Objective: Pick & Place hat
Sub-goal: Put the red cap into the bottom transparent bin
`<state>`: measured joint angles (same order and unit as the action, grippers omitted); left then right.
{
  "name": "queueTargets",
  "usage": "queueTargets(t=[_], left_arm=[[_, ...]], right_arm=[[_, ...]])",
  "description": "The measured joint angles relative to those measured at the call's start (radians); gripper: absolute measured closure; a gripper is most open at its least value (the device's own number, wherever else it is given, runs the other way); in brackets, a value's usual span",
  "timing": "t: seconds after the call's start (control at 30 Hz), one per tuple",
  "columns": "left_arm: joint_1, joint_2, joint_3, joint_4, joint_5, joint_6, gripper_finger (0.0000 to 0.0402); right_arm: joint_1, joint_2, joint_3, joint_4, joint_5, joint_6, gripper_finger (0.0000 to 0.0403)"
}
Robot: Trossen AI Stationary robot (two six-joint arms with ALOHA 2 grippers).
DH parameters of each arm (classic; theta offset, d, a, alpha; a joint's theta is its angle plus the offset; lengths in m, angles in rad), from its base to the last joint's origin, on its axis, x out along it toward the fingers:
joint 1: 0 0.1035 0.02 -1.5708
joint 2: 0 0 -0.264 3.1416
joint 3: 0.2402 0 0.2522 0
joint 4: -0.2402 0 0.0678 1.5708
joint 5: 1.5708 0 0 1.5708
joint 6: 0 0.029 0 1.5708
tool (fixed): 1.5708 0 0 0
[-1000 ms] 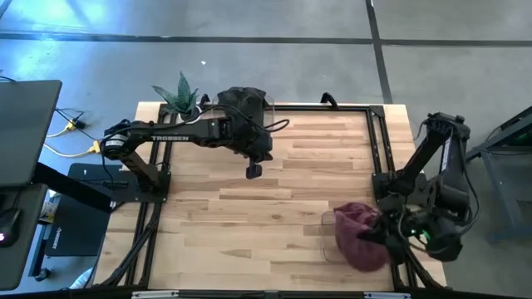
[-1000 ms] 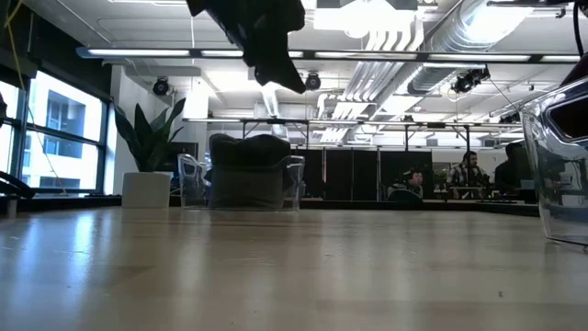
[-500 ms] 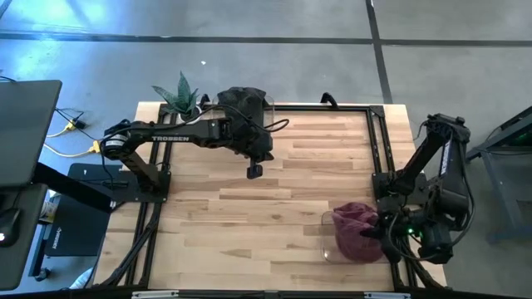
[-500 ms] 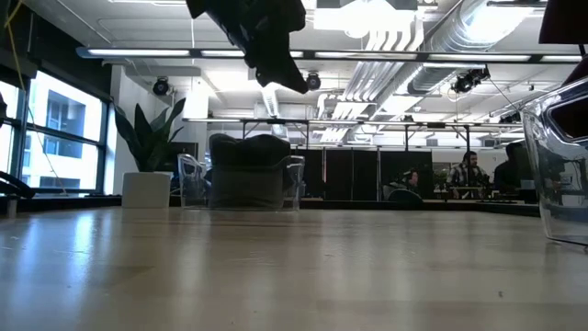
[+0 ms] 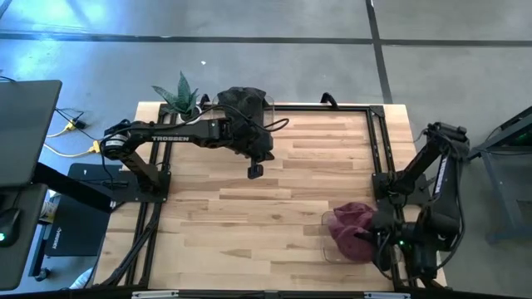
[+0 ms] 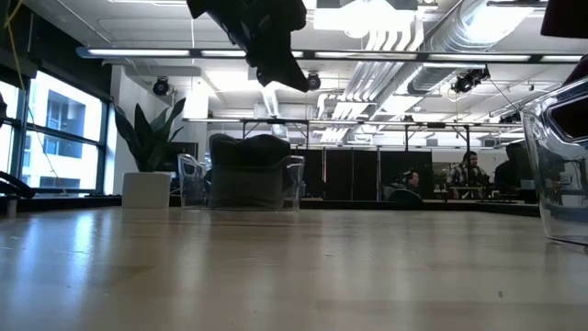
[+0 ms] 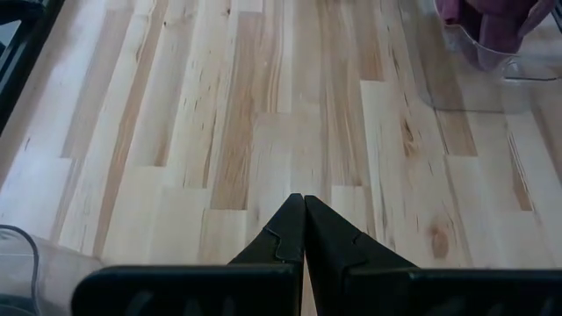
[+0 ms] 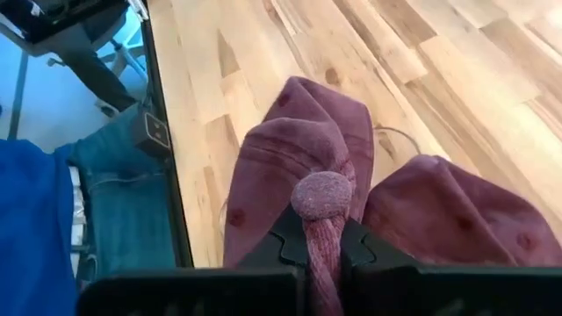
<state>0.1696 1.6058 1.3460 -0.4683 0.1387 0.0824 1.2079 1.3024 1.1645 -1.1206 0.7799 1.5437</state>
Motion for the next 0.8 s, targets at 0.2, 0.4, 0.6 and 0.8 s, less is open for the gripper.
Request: queueTargets(t=[0.2, 0.4, 0.6, 0.8], left_arm=[[0.000, 0.000, 0.000, 0.010, 0.000, -0.007, 0.0401], [0.000, 0.000, 0.001, 0.026, -0.001, -0.007, 0.0401], [0.000, 0.000, 0.002, 0.027, -0.003, -0.006, 0.0401], [0.000, 0.000, 0.002, 0.026, -0.003, -0.005, 0.0401]], right_arm=[[0.053, 0.033, 0.000, 0.003, 0.050, -0.006, 0.0403], [0.054, 0.039, 0.000, 0.117, 0.247, -0.188, 0.0403], [0.074, 0.039, 0.000, 0.110, 0.195, -0.152, 0.0403], [0.085, 0.039, 0.000, 0.008, 0.052, -0.034, 0.0403]])
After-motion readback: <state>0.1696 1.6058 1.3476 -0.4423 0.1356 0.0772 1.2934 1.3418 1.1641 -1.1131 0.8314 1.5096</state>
